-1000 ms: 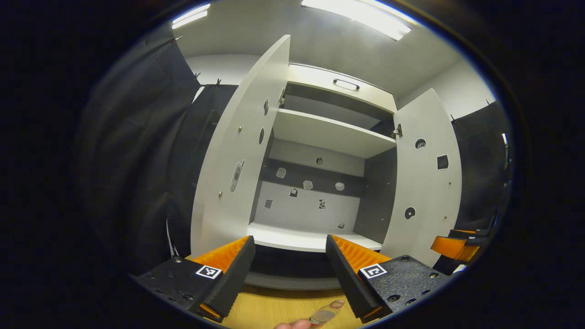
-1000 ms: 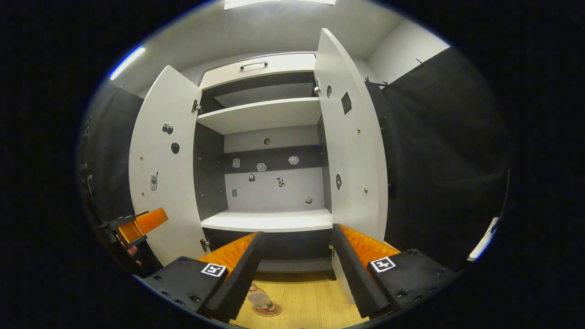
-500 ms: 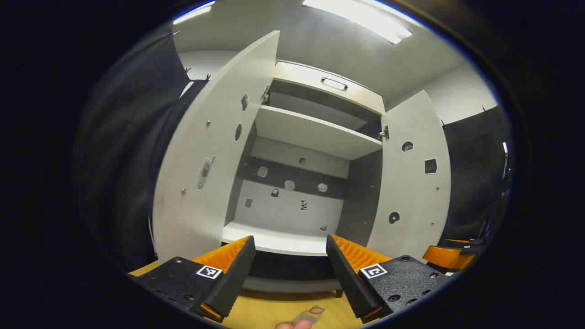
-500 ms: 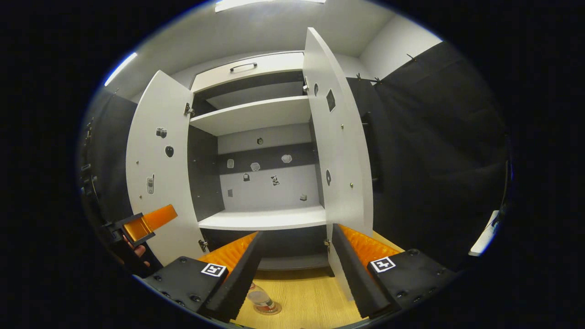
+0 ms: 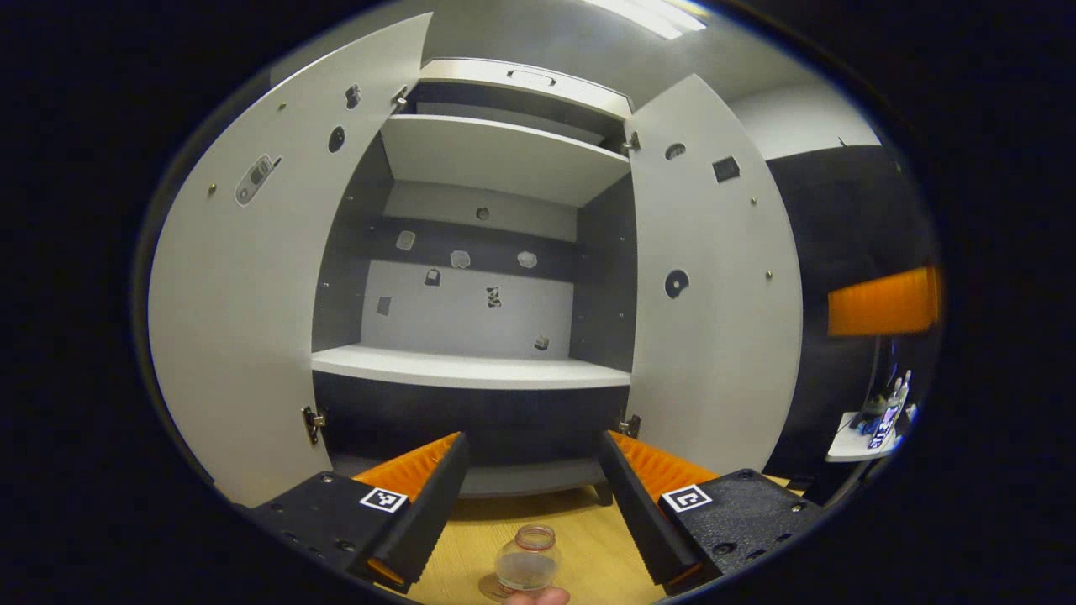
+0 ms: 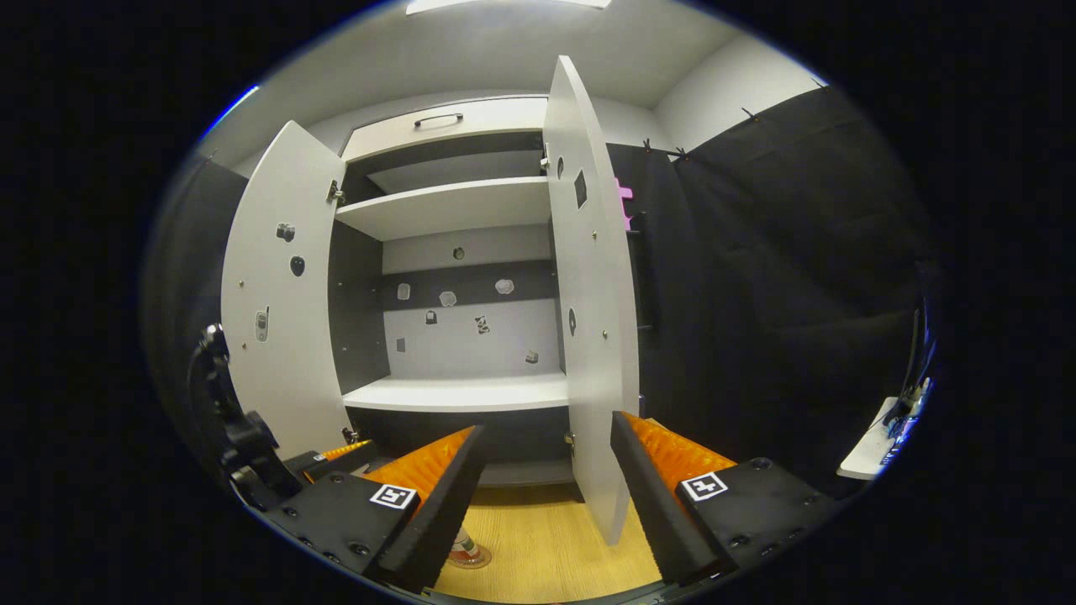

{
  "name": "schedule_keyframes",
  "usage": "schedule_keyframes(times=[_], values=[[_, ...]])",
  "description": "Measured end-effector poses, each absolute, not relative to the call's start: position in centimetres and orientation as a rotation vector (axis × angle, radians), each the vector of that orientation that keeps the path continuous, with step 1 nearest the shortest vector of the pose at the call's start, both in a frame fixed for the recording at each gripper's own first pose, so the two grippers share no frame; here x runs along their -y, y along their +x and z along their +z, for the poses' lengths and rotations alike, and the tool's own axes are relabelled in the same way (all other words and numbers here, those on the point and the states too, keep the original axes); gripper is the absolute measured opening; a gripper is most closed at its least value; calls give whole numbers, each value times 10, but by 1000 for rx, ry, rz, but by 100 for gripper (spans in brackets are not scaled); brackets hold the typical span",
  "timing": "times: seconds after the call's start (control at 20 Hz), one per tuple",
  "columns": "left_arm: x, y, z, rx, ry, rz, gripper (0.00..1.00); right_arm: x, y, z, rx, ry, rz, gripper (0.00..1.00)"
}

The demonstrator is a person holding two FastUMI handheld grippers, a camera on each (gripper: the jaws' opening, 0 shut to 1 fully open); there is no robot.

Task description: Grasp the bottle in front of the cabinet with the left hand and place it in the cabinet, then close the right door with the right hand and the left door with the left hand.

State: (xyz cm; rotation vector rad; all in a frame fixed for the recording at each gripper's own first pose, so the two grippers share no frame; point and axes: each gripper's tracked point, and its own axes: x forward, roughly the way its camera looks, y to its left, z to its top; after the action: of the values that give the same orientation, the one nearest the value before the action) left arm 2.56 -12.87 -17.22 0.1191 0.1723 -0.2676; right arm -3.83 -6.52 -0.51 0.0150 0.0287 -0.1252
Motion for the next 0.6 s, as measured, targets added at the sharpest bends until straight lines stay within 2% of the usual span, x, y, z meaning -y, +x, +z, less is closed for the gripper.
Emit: schedule_keyframes(times=[0.15,0.45,0.6], values=[[125,17,-222,-219,169,-240,95,69,-45,-11,-46,13,-135,98],[104,-1,-299,-329,60,-187,95,70,-51,-19,-71,23,-134,98],[89,-10,-329,-372,92,-157,95,68,-51,-22,-82,15,-129,98]])
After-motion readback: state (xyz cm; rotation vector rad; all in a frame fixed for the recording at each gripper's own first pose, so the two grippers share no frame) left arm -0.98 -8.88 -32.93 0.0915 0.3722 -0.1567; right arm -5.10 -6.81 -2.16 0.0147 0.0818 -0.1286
